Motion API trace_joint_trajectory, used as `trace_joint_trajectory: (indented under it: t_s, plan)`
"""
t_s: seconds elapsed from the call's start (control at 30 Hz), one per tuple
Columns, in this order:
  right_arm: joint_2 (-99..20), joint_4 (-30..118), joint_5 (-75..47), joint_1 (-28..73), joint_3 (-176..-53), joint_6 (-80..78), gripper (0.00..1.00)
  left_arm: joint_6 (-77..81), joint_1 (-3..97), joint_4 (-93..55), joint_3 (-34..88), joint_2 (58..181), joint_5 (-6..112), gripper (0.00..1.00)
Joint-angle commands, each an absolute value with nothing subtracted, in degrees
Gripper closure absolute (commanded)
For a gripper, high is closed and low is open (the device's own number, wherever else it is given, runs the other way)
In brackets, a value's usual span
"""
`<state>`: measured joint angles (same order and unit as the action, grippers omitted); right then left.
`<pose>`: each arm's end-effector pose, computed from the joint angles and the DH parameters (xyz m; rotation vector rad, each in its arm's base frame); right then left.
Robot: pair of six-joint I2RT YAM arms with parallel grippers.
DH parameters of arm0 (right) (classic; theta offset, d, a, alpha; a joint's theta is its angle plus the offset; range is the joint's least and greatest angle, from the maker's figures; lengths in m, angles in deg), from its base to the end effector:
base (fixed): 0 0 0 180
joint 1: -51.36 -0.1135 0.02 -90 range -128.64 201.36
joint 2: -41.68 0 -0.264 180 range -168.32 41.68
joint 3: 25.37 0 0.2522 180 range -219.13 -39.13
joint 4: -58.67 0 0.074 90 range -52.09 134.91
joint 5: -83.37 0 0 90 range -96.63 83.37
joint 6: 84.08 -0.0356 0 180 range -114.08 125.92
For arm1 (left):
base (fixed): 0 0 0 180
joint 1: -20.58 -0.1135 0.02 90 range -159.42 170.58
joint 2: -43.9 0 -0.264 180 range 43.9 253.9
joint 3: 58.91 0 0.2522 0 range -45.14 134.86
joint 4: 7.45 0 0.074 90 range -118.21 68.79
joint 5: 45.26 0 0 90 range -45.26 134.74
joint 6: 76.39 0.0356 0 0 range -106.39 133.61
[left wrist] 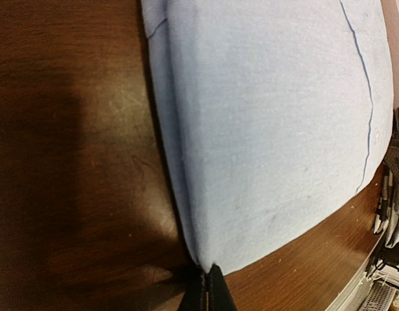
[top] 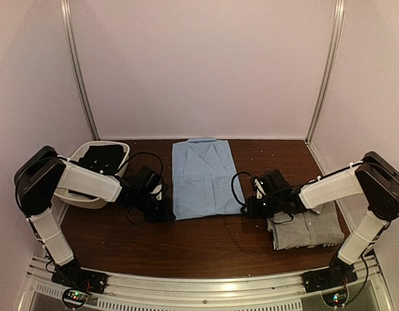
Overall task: Fold and stack the long sleeve shirts
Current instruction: Move the 2/3-rectangle-folded shirt to the center of the board.
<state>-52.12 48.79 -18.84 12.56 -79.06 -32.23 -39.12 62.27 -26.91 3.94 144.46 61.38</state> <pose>0.2293 0.1941 0.1311 -0.1163 2.6054 0.8085 0.2370 -0.2248 0.1279 -0.1506 2.8240 -0.8915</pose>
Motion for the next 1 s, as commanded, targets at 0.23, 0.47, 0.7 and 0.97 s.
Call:
trace_joint_trajectory:
  t_s: [0.23, 0.47, 0.7, 0.97]
  plan:
    - [-48.6, 47.5, -20.0, 12.8, -76.5, -34.6, 0.67, -39.2, 62.6, -27.6, 3.1, 143.6, 58.2, 1.00]
    - [-47.7, 49.9, -22.9, 12.5, -75.3, -36.6, 0.66, -39.0, 62.6, -29.1, 1.5, 141.4, 57.1, 1.00]
    - [-49.0, 51.3, -23.2, 10.0, -75.5, -38.2, 0.66, -38.9, 62.6, -30.1, -1.3, 138.5, 57.1, 1.00]
    - [-50.6, 52.7, -23.2, 7.8, -75.4, -40.0, 0.66, -39.0, 62.6, -30.1, -3.1, 137.3, 57.3, 1.00]
